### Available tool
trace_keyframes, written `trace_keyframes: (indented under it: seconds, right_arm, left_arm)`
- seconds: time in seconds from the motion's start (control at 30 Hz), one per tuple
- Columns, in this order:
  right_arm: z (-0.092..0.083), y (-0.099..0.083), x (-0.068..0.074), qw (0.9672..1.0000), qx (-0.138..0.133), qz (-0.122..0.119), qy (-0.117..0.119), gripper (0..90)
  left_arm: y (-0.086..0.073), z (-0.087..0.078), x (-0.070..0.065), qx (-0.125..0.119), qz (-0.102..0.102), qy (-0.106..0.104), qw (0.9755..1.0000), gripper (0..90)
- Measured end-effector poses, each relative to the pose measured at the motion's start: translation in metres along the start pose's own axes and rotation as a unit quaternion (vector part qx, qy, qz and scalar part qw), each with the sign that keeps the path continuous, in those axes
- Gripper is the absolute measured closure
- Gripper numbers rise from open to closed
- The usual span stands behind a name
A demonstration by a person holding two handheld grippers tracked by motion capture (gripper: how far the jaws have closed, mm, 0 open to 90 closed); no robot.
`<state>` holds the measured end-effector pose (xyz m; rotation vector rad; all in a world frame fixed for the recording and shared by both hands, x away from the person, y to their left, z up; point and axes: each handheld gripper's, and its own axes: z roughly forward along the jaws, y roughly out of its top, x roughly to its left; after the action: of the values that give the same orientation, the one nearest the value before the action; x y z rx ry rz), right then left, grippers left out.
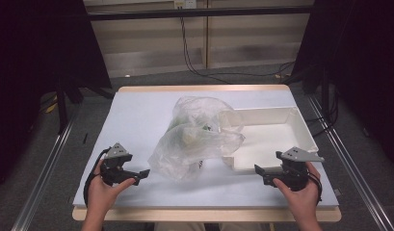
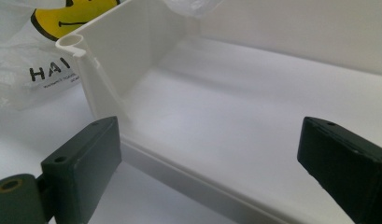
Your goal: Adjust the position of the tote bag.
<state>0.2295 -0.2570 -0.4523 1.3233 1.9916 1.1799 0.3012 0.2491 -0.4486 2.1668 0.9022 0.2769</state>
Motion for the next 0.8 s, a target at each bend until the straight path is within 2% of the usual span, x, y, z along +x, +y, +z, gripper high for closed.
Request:
trace_keyframes:
  seconds: [0.33,0.4,0.43,0.5,0.53,0.63,0.67,0.7,0.77,0.8]
  right_arm:
    - [-0.001,-0.001,0.001,1.0000,-0.001,-0.004,0.002,5.7]
    - [0.000,-0.001,0.003,1.0000,-0.003,-0.005,0.003,5.7]
    - [0.000,-0.001,0.003,1.0000,-0.003,-0.005,0.003,5.7]
    - [0.002,-0.003,0.005,1.0000,0.004,-0.001,0.008,5.7]
    - [0.002,-0.004,0.006,0.9999,0.009,-0.003,0.012,5.7]
    - [0.001,-0.006,0.006,0.9998,0.014,-0.002,0.011,5.7]
    - [0.001,-0.006,0.006,0.9999,0.012,-0.001,0.009,5.7]
    - [0.000,-0.006,0.006,0.9999,0.011,-0.002,0.006,5.7]
    - [0.000,-0.005,0.007,0.9999,0.011,-0.003,0.006,5.7]
    - [-0.001,-0.006,0.008,0.9999,0.011,-0.002,0.007,5.7]
  left_arm:
    - [0.005,0.004,-0.004,-0.009,-0.011,-0.022,0.9997,10.7]
    - [0.007,0.007,-0.009,-0.008,-0.003,-0.036,0.9993,13.0]
    - [0.007,0.007,-0.009,-0.008,-0.003,-0.036,0.9993,13.5]
    - [0.011,0.008,-0.014,-0.013,0.011,-0.041,0.9990,15.5]
    - [0.012,0.008,-0.015,-0.016,0.011,-0.048,0.9987,16.1]
    - [0.016,0.009,-0.018,-0.021,0.015,-0.052,0.9983,19.4]
    - [0.018,0.011,-0.022,-0.014,0.035,-0.056,0.9977,20.3]
    - [0.018,0.013,-0.025,-0.014,0.037,-0.059,0.9974,20.8]
    - [0.018,0.014,-0.027,-0.010,0.041,-0.059,0.9974,23.4]
    - [0.019,0.014,-0.030,-0.006,0.050,-0.051,0.9974,25.5]
